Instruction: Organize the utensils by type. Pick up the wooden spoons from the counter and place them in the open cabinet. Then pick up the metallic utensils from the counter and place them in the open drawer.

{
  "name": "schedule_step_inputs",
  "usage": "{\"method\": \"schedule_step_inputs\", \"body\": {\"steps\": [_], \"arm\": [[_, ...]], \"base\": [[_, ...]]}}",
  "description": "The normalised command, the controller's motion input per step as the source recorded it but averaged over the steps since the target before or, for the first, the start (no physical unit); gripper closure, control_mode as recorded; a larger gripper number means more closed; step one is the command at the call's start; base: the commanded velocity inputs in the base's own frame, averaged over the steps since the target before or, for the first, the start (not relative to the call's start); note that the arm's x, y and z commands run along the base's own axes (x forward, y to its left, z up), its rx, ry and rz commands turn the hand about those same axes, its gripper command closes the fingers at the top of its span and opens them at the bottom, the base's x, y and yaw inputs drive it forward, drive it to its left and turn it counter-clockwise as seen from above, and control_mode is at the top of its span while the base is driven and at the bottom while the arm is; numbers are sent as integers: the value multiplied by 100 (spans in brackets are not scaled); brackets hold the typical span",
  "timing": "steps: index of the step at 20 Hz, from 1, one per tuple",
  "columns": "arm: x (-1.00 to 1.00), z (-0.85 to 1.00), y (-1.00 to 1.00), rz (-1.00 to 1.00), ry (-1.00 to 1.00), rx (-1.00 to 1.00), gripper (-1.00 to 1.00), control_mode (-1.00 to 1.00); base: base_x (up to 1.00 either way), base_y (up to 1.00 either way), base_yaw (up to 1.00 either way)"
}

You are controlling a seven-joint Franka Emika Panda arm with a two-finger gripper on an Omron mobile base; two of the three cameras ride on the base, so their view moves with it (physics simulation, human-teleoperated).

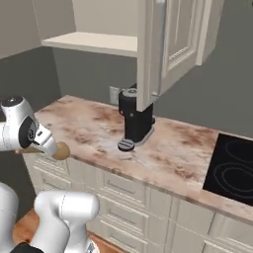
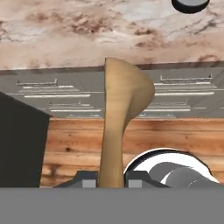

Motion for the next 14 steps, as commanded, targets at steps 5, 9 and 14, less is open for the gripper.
{"method": "schedule_step_inputs", "body": {"steps": [5,9,14], "arm": [[0,0,0,0,0,0,100,100],[0,0,0,0,0,0,100,100],[0,0,0,0,0,0,100,100]], "base": [[62,38,-47],[57,37,-6],[42,26,-5]]}}
